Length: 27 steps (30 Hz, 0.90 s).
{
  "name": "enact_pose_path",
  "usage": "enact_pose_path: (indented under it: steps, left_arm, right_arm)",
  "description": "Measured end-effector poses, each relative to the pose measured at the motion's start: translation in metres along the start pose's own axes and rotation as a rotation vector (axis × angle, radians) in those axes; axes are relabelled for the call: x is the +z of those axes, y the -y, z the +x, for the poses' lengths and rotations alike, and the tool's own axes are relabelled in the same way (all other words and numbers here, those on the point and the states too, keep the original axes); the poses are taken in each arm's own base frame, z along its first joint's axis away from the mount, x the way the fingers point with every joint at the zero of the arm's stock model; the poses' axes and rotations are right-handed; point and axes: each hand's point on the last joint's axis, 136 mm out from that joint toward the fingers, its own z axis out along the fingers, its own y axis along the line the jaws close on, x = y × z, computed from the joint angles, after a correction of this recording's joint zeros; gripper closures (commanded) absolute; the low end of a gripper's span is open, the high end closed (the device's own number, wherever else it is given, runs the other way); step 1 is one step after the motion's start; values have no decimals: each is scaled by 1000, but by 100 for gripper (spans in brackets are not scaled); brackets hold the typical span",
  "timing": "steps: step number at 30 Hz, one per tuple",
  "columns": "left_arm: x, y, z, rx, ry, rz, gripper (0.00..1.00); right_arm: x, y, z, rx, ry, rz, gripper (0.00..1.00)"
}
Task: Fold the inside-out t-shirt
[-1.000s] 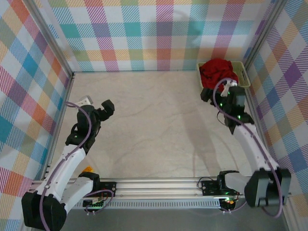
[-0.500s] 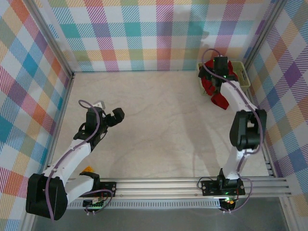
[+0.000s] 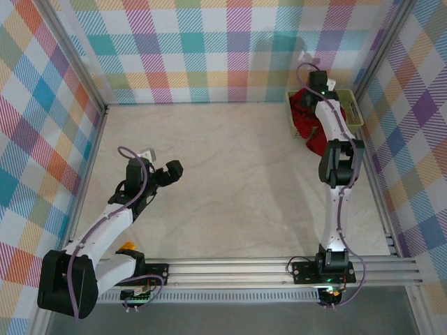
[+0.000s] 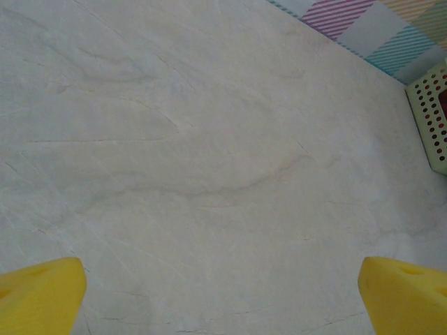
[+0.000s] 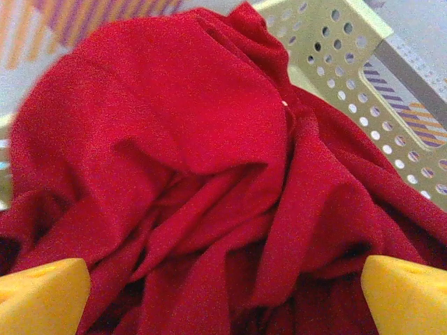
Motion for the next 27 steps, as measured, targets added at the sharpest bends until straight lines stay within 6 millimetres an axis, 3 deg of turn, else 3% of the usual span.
enact_pose_path:
  steps: [6,9,12,18,24,27]
  left_arm:
    - [0,0,0,1,0,-1,0]
    - [0,-1,0,1,0,-2,0]
    - [0,-1,0,1,3,-3,0]
    - [0,-1,0,1,3,-3,0]
    - [-4,1,-2,0,13,3,0]
    - [-7,3,-6,-3,27,11,0]
  right_arm:
    - [38,3,29,-27,-78,39,1]
    - [43,2,34,-37,-88,39,11]
    - [44,-5,27,-34,-75,11,36]
    - [45,-14,27,-37,-88,-42,99]
    - [33,-15,18,-29,-77,-64,100]
    - [4,-12,-4,-19,-41,-92,100]
